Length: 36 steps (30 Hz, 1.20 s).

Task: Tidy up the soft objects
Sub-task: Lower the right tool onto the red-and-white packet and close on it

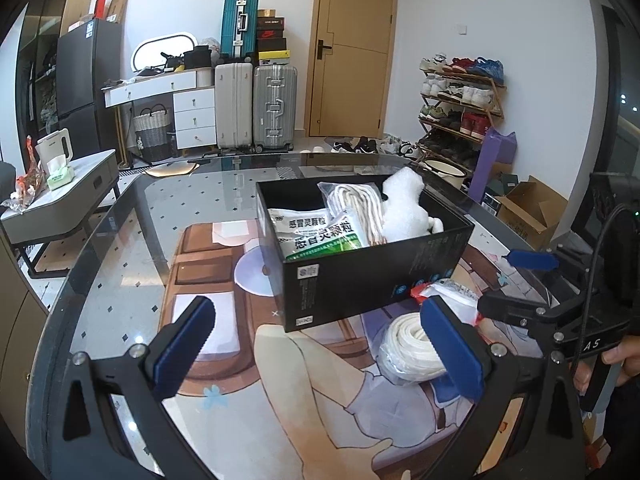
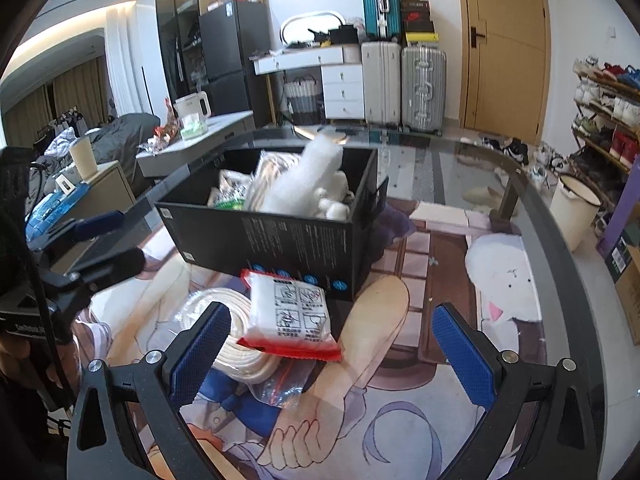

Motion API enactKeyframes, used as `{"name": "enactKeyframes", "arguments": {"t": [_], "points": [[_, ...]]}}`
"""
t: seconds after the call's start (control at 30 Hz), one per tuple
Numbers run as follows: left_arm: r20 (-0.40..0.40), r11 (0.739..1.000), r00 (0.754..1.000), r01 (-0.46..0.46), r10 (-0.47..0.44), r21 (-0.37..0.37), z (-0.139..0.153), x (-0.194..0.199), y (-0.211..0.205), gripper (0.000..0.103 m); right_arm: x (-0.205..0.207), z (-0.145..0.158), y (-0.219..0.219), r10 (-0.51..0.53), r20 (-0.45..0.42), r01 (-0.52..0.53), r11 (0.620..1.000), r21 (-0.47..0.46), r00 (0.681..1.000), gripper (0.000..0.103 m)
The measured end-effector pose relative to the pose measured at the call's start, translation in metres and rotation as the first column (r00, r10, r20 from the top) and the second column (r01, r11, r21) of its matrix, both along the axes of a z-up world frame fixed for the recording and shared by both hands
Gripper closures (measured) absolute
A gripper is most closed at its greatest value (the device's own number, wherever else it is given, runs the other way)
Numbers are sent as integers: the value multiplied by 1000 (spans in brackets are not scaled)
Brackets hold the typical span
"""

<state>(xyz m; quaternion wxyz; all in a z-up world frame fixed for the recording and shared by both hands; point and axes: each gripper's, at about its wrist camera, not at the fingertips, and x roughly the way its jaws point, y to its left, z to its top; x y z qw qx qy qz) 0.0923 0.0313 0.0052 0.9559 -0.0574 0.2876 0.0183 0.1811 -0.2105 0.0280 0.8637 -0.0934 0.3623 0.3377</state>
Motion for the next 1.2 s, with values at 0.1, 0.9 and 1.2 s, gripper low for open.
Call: {"name": "enactKeyframes", "arguments": {"t": [0.1, 0.9, 1.2], "points": [[0, 1000, 1000, -13, 13, -3, -1, 1, 5, 0, 5, -4, 2, 13, -39, -13, 1000, 3, 999, 1], [-8, 1000, 1000, -20, 20, -22, -5, 0, 9, 0, 34, -29, 35, 66, -204, -67, 998, 3, 977, 9], [-14, 1000, 1000, -19, 19, -21, -6, 2, 9, 0, 37, -29, 40, 84, -214, -83, 996, 14, 973, 36]]}}
